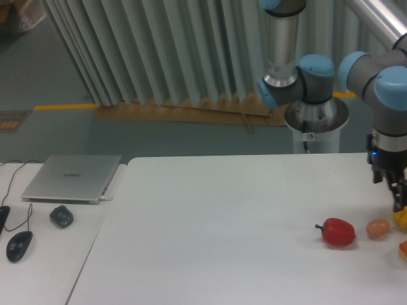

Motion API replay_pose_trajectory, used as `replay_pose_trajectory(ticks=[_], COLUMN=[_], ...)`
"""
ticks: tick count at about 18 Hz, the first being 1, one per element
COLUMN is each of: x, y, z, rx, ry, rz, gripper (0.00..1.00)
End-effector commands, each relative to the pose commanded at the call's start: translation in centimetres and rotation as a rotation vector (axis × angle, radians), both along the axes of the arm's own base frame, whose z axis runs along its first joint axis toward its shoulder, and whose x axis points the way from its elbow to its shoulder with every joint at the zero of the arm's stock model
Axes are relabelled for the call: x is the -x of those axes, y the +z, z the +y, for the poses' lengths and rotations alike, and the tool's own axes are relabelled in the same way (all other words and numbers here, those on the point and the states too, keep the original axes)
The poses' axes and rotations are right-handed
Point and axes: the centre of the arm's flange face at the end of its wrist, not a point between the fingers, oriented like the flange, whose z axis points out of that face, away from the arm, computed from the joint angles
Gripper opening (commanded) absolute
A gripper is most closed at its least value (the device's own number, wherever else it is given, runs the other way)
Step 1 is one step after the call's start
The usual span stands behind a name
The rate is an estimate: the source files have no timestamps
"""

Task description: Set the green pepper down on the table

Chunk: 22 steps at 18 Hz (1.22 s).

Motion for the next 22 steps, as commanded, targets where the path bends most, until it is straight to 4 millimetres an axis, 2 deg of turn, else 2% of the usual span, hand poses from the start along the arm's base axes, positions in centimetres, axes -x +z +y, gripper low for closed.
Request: replay_pose_trajectory(ticks=[2,5,8,10,14,19,22], x=[2.0,3.6,4.5,5.7,7.7,8.5,9.8], y=[0.9,1.4,1.5,1.7,0.3,-1.3,-3.8], z=[-1.4,-2.5,-2.5,-3.1,-5.0,-5.8,-6.8], rx=[-0.020,-0.022,-0.042,-0.053,-0.036,-0.024,0.034], ry=[0.078,0.091,0.097,0.097,0.084,0.113,0.177], rz=[0.029,0.042,0.084,0.113,0.102,0.079,0.062], gripper=[1.00,1.00,1.00,1.00,1.00,1.00,1.00])
